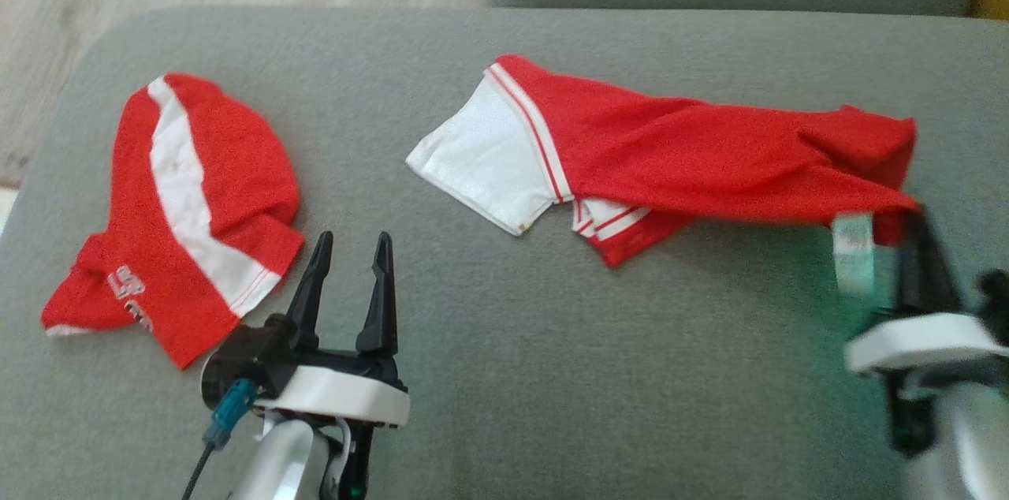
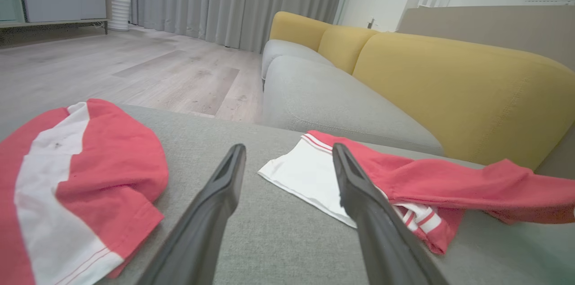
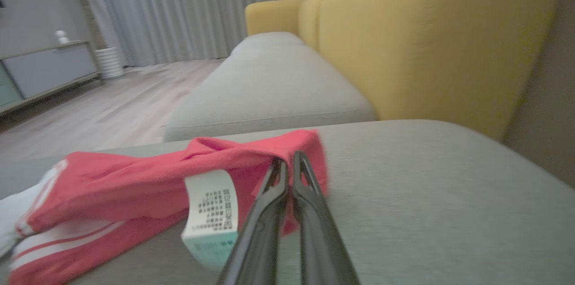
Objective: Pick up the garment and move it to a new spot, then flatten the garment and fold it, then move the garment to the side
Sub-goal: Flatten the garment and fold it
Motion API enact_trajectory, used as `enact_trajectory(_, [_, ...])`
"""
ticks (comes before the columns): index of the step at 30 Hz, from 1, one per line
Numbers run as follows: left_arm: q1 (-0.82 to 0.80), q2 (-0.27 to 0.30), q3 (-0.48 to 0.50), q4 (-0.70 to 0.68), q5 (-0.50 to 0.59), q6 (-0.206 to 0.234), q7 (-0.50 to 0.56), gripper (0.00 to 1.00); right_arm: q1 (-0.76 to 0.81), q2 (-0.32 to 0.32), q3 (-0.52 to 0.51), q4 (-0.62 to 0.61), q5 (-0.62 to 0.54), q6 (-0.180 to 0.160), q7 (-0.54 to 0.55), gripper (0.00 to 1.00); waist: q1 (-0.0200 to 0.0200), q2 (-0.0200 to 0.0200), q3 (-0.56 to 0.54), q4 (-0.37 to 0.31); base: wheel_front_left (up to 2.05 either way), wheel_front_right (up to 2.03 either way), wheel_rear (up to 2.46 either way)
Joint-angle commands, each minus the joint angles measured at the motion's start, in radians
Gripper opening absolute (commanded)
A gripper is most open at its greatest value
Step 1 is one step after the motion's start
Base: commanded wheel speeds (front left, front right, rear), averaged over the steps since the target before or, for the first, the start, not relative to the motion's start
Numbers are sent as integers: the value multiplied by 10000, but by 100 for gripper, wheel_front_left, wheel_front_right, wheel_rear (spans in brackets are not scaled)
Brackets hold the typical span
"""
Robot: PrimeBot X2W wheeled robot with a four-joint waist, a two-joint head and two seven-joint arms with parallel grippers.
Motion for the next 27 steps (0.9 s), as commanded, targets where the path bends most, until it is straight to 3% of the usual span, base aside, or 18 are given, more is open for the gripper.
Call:
enact_trajectory(1, [-225,32,300,-352,40,34,-80,100,-114,-364,-227,-455,-151,75,-109,0,1,0,-260,-349,0,0,0])
enact_trajectory(7, [-176,32,227,-384,23,87,-80,100,27,-803,-1482,-468,-491,75,165,0,1,0,-320,-522,0,0,0])
enact_trajectory(12, [-129,32,315,-382,59,65,-80,100,-174,-687,-2826,-441,-1201,75,351,0,1,0,-278,-618,0,0,0])
enact_trajectory(13, [-126,32,346,-372,72,55,-80,100,-242,-604,-3078,-434,-1399,75,370,16,1,0,-268,-635,0,0,0])
enact_trajectory(14, [-127,32,380,-363,82,47,-80,100,-315,-514,-3270,-444,-1611,75,358,100,1,0,-259,-654,0,0,0])
enact_trajectory(18, [-114,32,464,-338,84,39,-80,100,-491,-168,-3018,-496,-1987,75,209,100,1,0,-288,-749,0,0,0])
enact_trajectory(27, [-33,32,526,-510,55,44,-80,100,176,109,250,-2044,-825,75,-101,100,1,0,-496,-1024,0,0,0])
